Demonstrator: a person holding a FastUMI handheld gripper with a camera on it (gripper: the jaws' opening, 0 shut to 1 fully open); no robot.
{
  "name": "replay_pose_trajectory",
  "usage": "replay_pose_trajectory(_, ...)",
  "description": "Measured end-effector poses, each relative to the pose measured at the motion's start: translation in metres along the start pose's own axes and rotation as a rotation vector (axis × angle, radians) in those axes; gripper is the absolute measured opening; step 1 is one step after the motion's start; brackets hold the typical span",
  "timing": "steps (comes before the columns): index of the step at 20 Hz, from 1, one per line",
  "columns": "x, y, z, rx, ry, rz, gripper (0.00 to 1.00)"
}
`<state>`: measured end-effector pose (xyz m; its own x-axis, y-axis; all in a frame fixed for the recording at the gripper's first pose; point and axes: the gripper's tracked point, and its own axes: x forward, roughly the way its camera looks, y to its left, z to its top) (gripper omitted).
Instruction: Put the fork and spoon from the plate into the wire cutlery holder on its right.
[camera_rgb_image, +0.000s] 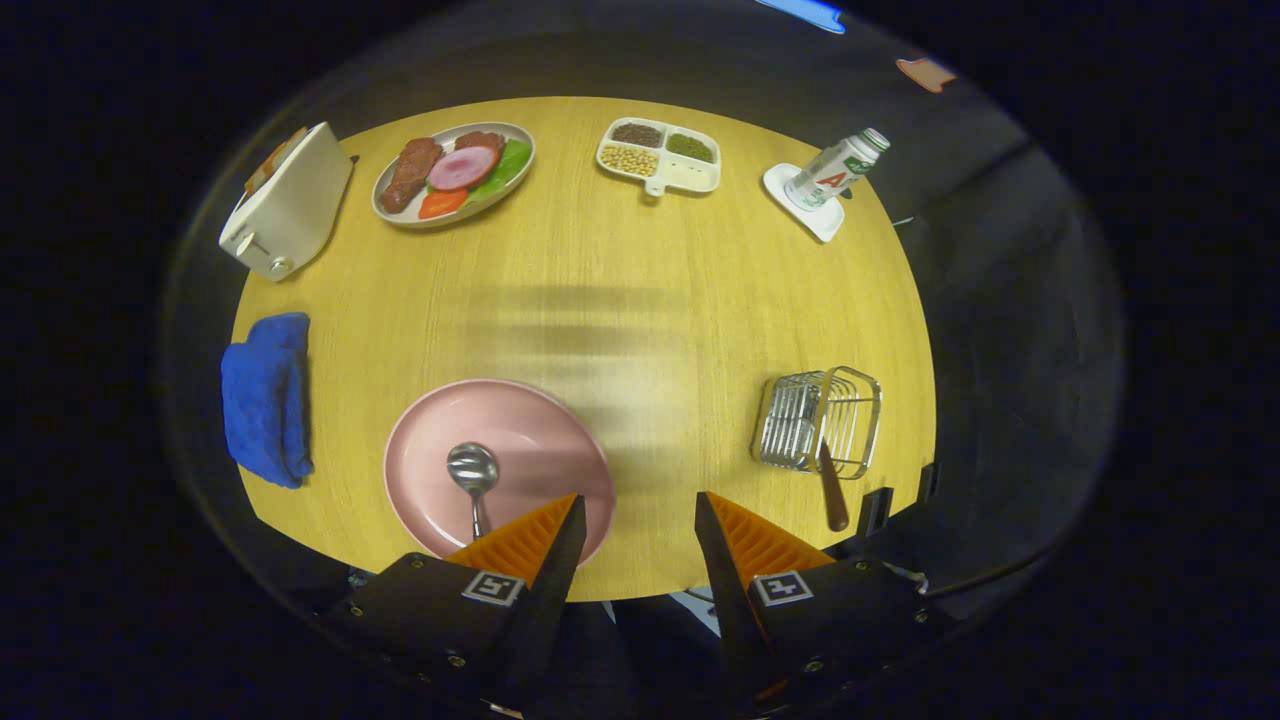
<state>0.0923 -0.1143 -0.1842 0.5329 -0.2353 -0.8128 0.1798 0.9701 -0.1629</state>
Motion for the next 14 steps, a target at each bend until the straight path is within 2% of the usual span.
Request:
replay_pose_trajectory(7,0.018,0.063,-0.026,-0.112,0.034,0.048,0.69)
replay_pose_trajectory(14,0.038,0.093,-0.044,-0.163,0.057,0.070,0.69)
